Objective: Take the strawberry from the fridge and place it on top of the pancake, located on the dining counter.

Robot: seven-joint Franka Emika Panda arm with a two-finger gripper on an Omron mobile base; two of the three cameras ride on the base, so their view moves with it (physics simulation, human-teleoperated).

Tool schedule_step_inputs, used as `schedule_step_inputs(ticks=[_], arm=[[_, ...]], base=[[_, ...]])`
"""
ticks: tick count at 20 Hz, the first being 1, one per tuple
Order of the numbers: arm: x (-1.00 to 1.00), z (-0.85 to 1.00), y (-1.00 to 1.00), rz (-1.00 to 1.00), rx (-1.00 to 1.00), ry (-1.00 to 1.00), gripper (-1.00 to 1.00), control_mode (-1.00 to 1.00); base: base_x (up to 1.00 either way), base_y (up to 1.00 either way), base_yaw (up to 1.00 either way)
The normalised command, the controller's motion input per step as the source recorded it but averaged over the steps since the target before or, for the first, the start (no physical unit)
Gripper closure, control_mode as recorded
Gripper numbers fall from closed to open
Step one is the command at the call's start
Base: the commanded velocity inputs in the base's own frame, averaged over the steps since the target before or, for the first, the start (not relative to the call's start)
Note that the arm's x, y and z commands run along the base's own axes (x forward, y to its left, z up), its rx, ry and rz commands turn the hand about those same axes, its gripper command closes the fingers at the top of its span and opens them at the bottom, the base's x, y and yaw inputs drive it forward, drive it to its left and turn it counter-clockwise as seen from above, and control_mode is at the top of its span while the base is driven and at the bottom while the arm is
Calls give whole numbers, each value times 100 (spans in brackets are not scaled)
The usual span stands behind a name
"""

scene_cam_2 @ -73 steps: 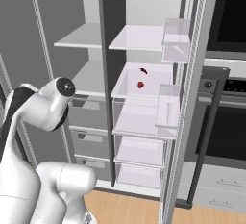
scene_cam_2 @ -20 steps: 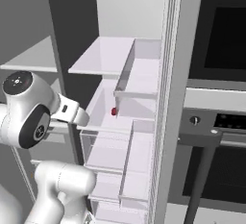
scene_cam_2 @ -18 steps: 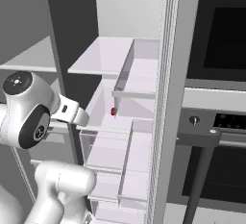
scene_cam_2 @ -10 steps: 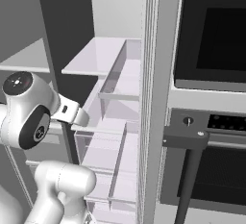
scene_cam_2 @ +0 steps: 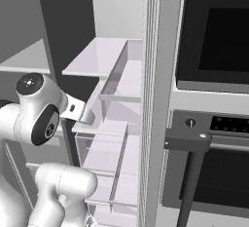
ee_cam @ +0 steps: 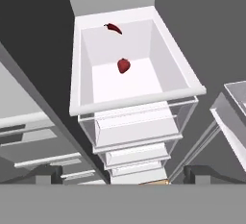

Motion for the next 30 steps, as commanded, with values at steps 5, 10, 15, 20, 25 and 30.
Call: schedule_step_inputs(ticks=[5,10,15,20,25,30], arm=[[24,-38,0,0,-4,-4,-100,-100],[40,-9,0,0,0,1,-100,-100],[46,-32,0,0,-4,2,-100,-100],[28,-34,0,0,-3,0,-100,-100],[41,-13,0,0,0,0,-100,-100],[41,-11,-8,0,0,0,-100,-100]], base=[[0,0,0],[0,0,0],[0,0,0],[0,0,0],[0,0,0],[0,0,0]])
